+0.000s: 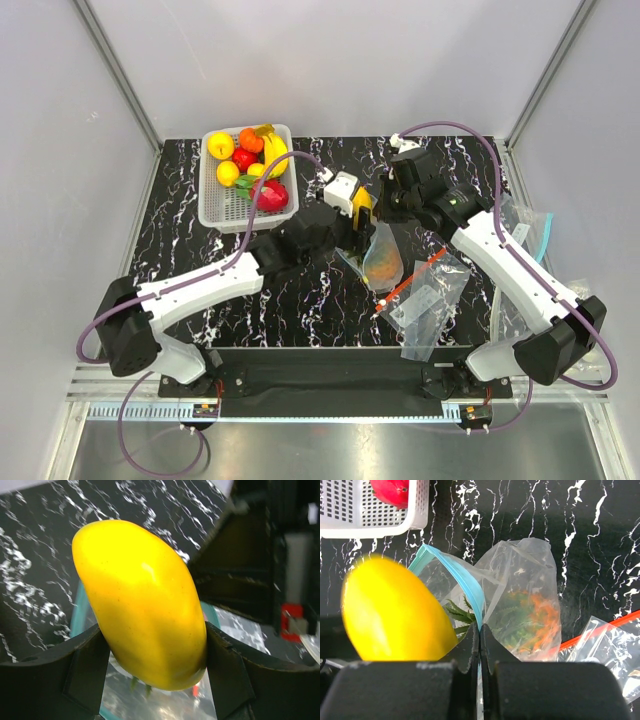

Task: Place the food in the zip-top bag and seal the zipper
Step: Place the fake fruit in the zipper food storage bag.

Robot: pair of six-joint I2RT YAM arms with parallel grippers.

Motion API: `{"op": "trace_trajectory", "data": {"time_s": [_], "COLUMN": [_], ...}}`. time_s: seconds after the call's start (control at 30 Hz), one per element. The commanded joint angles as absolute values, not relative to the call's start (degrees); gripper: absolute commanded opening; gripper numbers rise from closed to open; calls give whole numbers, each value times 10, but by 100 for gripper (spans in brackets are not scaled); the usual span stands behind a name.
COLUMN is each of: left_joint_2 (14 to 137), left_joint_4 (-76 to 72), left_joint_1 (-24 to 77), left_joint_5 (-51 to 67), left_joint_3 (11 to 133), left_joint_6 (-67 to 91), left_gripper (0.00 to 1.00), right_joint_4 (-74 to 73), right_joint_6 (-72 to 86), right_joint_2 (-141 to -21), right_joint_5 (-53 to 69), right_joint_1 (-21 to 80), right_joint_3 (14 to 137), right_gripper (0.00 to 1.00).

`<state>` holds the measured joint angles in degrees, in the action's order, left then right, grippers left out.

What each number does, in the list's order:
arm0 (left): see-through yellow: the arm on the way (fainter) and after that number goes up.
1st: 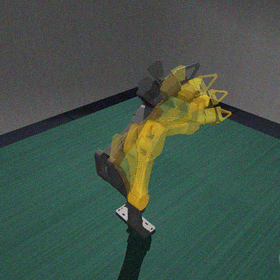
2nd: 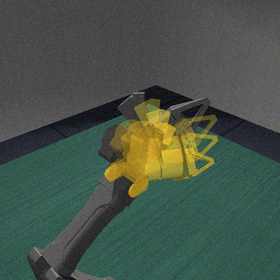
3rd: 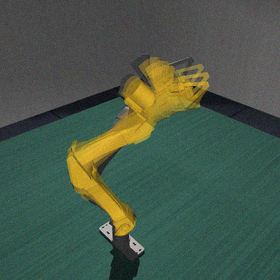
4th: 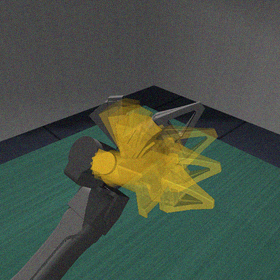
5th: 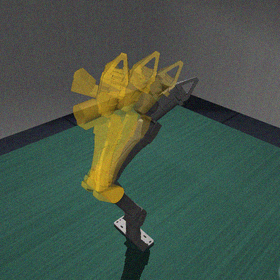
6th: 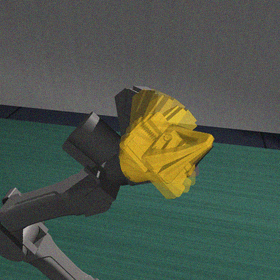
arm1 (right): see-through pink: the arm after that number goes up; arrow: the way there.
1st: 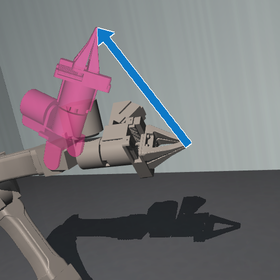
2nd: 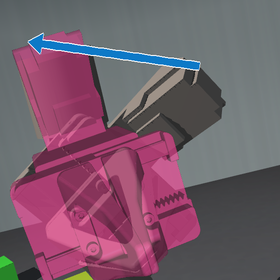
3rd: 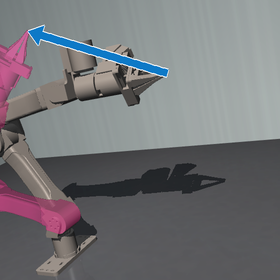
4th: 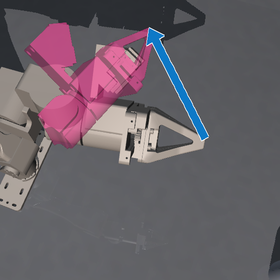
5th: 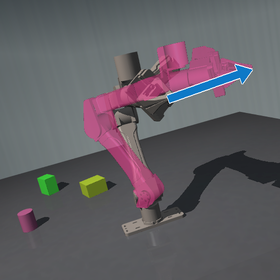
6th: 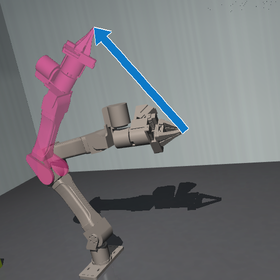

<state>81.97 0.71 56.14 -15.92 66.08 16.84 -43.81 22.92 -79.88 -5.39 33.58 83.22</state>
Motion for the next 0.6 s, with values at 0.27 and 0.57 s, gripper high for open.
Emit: {"op": "trace_trajectory", "data": {"time_s": [0.27, 0.57], "left_joint_2": [793, 811], "left_joint_4": [15, 3], "left_joint_1": [620, 628], "left_joint_5": [-161, -123], "left_joint_3": [622, 606], "left_joint_6": [245, 265], "left_gripper": [53, 54], "right_joint_4": [-423, -428], "right_joint_6": [250, 254], "right_joint_2": [-779, -779], "right_joint_5": [-84, -99], "right_joint_1": [336, 336], "right_joint_3": [855, 859], "right_gripper": [0, 0]}}
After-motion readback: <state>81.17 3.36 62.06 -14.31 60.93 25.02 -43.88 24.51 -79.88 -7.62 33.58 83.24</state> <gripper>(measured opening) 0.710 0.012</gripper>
